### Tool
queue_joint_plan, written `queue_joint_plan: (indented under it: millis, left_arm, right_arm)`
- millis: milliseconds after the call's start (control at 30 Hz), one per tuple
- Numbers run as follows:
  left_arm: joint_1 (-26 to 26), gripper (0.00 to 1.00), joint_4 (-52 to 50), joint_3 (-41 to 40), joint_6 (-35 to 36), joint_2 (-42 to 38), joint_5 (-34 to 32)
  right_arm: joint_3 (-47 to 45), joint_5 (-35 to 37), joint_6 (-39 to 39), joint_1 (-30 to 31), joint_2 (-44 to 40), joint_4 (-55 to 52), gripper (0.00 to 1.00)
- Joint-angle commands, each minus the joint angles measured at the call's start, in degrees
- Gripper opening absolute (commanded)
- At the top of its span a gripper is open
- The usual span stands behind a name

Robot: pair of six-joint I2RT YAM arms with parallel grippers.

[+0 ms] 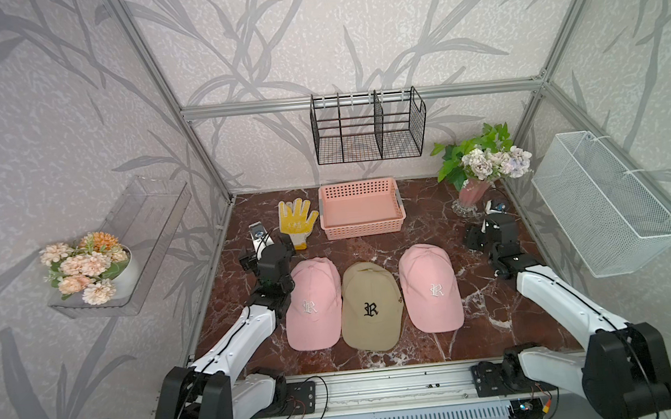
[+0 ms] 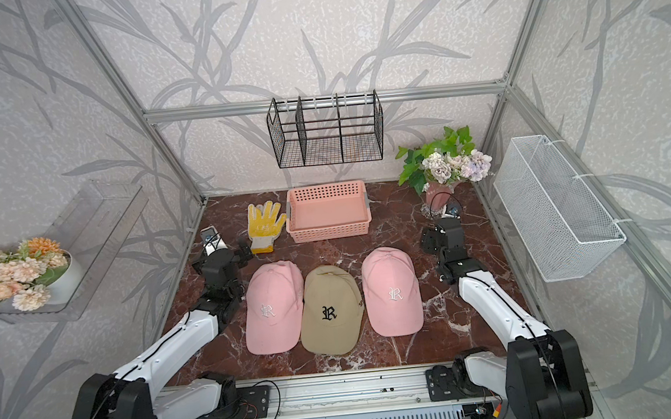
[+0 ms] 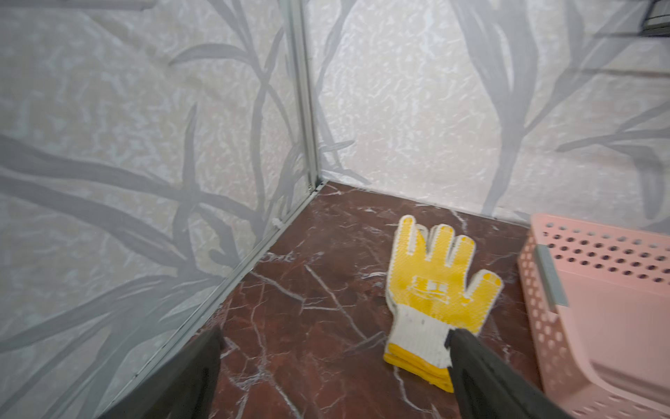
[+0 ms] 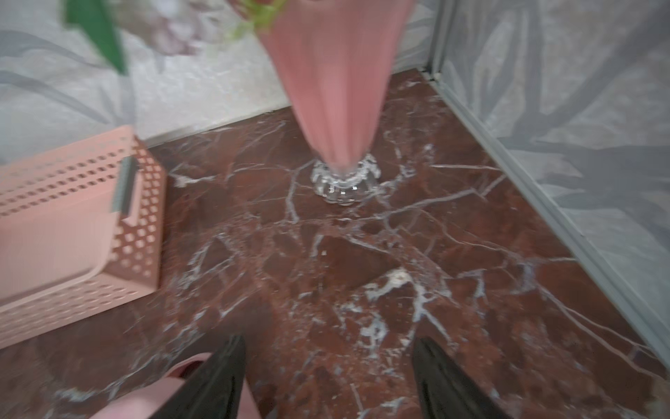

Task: Turn the baseball cap inside out
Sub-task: Reset both arms

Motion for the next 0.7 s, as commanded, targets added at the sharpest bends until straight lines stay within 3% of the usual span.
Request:
queue_joint_plan:
  millis: [0, 267, 467, 667]
  left_arm:
    - [3.2, 1.0, 4.4, -3.0, -0.5, 0.8, 3.5]
    - [7.9, 1.0, 11.1, -7.1, 4.6, 7.0, 8.8]
    - [10.8, 1.0, 23.3, -13.0, 6.1, 8.1, 19.2]
    - [13.0, 1.0, 34.4, -16.5, 5.5, 9.7, 27.8]
  right_arm:
    - [-3.7, 6.1, -3.3, -1.1, 0.6, 7.9, 0.78]
    - [-9.8, 4.8, -8.8, -3.0, 5.5, 22.4, 0.84]
    - [-13.4, 0.8, -8.1, -4.3, 10.1, 33.9, 0.86]
    - [-13.9, -1.2, -11.0, -4.7, 12.9, 38.6, 0.86]
